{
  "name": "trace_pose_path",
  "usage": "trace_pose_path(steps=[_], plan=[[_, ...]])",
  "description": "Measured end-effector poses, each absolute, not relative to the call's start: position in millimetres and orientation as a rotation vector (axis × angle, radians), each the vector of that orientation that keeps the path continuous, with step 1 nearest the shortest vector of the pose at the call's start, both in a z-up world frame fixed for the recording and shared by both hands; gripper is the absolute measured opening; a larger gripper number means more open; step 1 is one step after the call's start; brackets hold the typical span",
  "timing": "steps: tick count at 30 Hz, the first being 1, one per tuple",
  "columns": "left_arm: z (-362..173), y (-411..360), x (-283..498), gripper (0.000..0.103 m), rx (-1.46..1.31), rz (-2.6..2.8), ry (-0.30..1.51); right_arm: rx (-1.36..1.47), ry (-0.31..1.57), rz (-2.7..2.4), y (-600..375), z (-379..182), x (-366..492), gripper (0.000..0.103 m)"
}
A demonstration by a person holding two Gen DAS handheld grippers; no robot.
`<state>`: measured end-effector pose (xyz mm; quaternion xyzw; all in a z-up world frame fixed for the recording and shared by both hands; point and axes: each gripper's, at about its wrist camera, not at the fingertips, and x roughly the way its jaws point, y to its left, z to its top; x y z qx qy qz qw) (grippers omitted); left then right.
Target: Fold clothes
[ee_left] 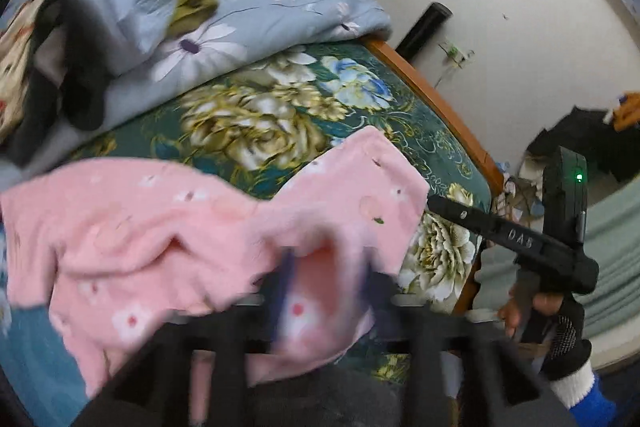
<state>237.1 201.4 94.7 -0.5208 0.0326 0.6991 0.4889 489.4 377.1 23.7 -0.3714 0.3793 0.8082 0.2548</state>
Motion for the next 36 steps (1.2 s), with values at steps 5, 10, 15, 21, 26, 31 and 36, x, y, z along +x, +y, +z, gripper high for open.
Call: trace_pose_path(steps=[5, 10, 15, 21, 26, 31, 36], plan=[[104, 109, 213, 0.06, -1.235, 1.93, -0.048, -1.1, 0.908, 2.37, 361, 47, 446, 0.048], [77, -7, 167, 0.061, -1.449, 2.236, -0.309, -1.329, 0.667, 2.691, 282, 64, 342, 0.048], [51, -63, 162, 0.061, -1.557, 2.276, -0.451, -1.715, 0.364, 2.793, 178, 26, 227, 0.048], [14, -51, 154, 0.061, -1.674, 2.186, -0.433, -1.998, -0.103, 2.631, 108, -40, 156, 0.048], [-13, -25, 146, 0.061, -1.756, 2.095, -0.393, -2.041, -0.275, 2.494, 106, -65, 139, 0.026], [-32, -8, 142, 0.061, -1.806, 2.029, -0.389, -1.83, -0.044, 2.515, 158, -34, 139, 0.009], [-50, 1, 141, 0.061, -1.864, 1.993, -0.436, -1.445, 0.407, 2.486, 268, 26, 165, 0.007]])
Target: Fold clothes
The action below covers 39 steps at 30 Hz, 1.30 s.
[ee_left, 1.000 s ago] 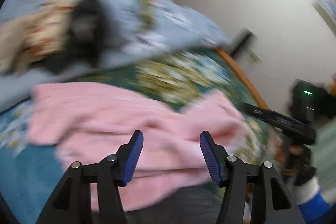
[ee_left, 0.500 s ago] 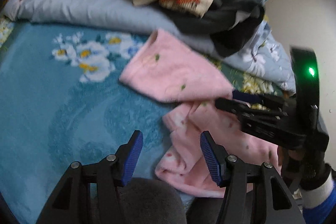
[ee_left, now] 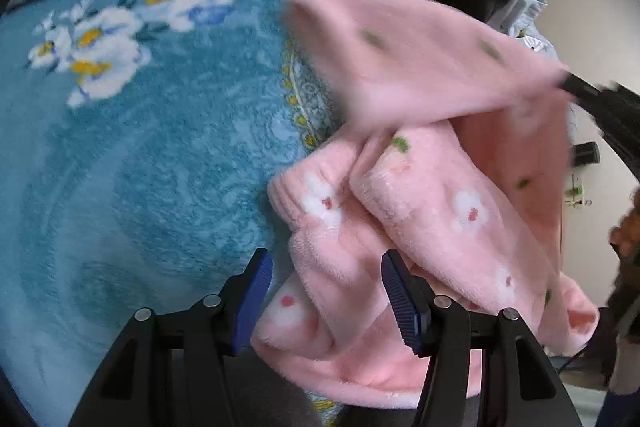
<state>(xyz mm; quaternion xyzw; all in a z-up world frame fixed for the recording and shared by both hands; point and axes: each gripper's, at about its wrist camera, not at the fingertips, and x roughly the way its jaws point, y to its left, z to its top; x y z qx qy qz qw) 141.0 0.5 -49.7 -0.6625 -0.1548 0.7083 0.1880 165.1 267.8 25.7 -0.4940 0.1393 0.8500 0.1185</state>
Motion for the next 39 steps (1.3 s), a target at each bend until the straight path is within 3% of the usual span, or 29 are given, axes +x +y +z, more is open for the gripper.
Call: trace_pose_path(steps=[5, 9, 11, 13, 16, 22, 28, 34, 36, 39], plan=[[-52, 6, 140, 0.059, -1.858, 1.984, -0.475, -1.078, 0.656, 2.304, 386, 66, 242, 0.004], [-56, 11, 140, 0.056, -1.865, 1.965, -0.525, -1.003, 0.849, 2.127, 451, 51, 310, 0.004], [-59, 11, 142, 0.048, -1.876, 1.964, -0.551, -1.013, 0.916, 2.081, 466, 38, 335, 0.004], [-60, 9, 143, 0.022, -1.888, 1.972, -0.571, -1.043, 0.934, 2.078, 461, 25, 347, 0.004], [-51, -3, 145, 0.007, -1.849, 2.014, -0.656, -1.077, 0.998, 2.09, 451, 9, 354, 0.004], [18, -69, 155, 0.005, -1.604, 2.3, -0.783, -1.168, 1.01, 2.192, 419, -2, 328, 0.004], [77, -217, 184, 0.004, -1.399, 2.679, -0.966, -1.282, 0.955, 2.337, 382, 4, 295, 0.004], [46, -345, 248, 0.004, -1.562, 2.913, -1.206, -1.391, 0.984, 2.34, 364, -15, 273, 0.008], [17, -363, 264, 0.004, -1.687, 2.897, -1.302, -1.417, 1.003, 2.327, 360, -22, 269, 0.017], [-26, -373, 279, 0.004, -1.858, 2.767, -1.477, -1.442, 1.053, 2.293, 358, -34, 267, 0.02]])
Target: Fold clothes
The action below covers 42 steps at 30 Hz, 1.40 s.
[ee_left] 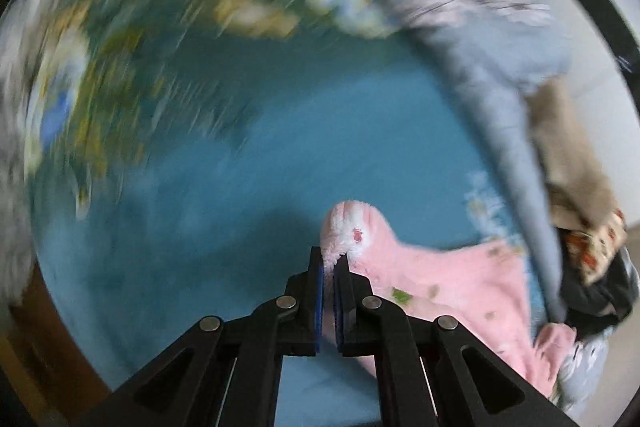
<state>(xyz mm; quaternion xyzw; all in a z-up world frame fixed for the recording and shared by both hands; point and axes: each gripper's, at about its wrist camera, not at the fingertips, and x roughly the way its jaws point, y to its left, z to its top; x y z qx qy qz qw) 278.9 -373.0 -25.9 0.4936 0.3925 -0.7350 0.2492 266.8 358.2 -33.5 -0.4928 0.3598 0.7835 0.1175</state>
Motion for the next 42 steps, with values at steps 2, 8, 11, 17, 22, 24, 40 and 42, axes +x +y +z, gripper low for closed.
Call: trace_pose_path(steps=[2, 8, 11, 17, 22, 24, 40, 42], plan=[[-39, -368, 280, 0.005, 1.398, -1.974, 1.072, -1.449, 1.073, 2.263, 360, -41, 267, 0.021], [-15, -366, 256, 0.012, 1.437, -2.108, 0.976, -1.497, 1.011, 2.23, 366, -50, 259, 0.035], [6, -361, 237, 0.04, 1.432, -2.174, 0.829, -1.54, 0.933, 2.239, 366, -51, 250, 0.036], [2, -306, 156, 0.056, 1.564, -2.381, 0.64, -1.735, 0.502, 2.397, 319, -43, 202, 0.056], [-28, -245, 96, 0.058, 1.721, -2.416, 0.628, -1.913, 0.336, 2.48, 259, -65, 157, 0.059], [-39, -229, 78, 0.059, 1.759, -2.413, 0.615, -1.952, 0.324, 2.488, 241, -76, 138, 0.059], [-66, -199, 52, 0.062, 1.908, -2.371, 0.528, -2.086, 0.008, 2.336, 183, -129, 93, 0.037], [-68, -198, 53, 0.062, 1.917, -2.364, 0.529, -2.072, 0.041, 2.316, 192, -125, 95, 0.016]])
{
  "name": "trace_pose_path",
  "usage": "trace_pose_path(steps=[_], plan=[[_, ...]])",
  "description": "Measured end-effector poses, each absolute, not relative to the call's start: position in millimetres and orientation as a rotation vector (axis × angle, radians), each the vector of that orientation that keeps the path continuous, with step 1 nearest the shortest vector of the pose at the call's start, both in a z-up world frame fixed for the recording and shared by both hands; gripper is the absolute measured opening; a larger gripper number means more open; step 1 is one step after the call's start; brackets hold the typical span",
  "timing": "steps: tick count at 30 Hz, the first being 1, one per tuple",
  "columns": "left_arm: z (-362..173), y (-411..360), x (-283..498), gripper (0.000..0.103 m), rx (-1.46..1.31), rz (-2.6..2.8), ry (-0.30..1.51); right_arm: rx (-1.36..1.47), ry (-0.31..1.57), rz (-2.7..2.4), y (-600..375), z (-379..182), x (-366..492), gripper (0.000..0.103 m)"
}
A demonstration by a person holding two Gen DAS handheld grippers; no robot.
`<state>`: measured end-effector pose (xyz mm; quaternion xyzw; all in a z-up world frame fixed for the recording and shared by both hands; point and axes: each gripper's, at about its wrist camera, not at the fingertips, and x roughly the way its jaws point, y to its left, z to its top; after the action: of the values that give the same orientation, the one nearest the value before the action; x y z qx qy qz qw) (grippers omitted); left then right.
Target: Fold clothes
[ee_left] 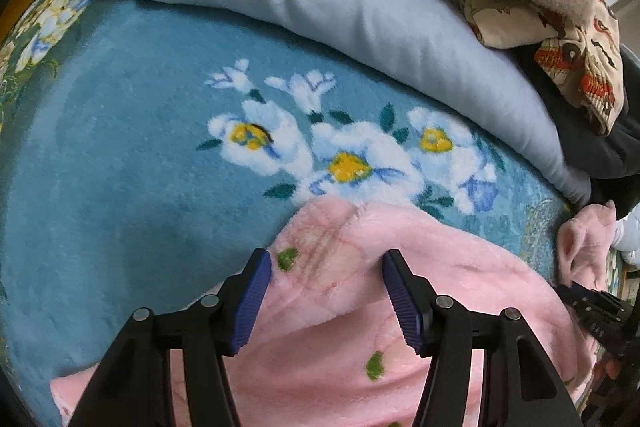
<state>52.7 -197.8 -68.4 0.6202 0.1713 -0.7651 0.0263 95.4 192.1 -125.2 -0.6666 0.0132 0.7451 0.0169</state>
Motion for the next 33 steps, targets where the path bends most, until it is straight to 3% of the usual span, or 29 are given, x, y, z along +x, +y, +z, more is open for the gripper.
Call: trace_pose_path(steps=[5, 7, 10, 12, 25, 29, 33], plan=[[-69, -199, 57, 0.06, 1.899, -2.342, 0.555, -1.94, 0.257, 2.355, 236, -89, 119, 0.011], [-68, -200, 59, 0.049, 1.886, -2.333, 0.571, -1.871, 0.343, 2.365, 261, -72, 136, 0.011], [-62, -199, 61, 0.022, 1.866, -2.352, 0.581, -1.746, 0.451, 2.366, 302, -44, 164, 0.011], [-55, -195, 62, 0.018, 1.852, -2.371, 0.548, -1.673, 0.488, 2.352, 326, -30, 181, 0.011], [38, -306, 65, 0.014, 1.257, -2.407, 0.672, -1.222, 0.584, 2.164, 467, 29, 258, 0.01], [30, -334, 51, 0.014, 1.269, -2.334, 0.659, -1.178, 0.608, 2.111, 499, 27, 266, 0.009], [-2, -331, 34, 0.014, 1.36, -2.268, 0.632, -1.205, 0.773, 2.04, 519, -1, 272, 0.009]])
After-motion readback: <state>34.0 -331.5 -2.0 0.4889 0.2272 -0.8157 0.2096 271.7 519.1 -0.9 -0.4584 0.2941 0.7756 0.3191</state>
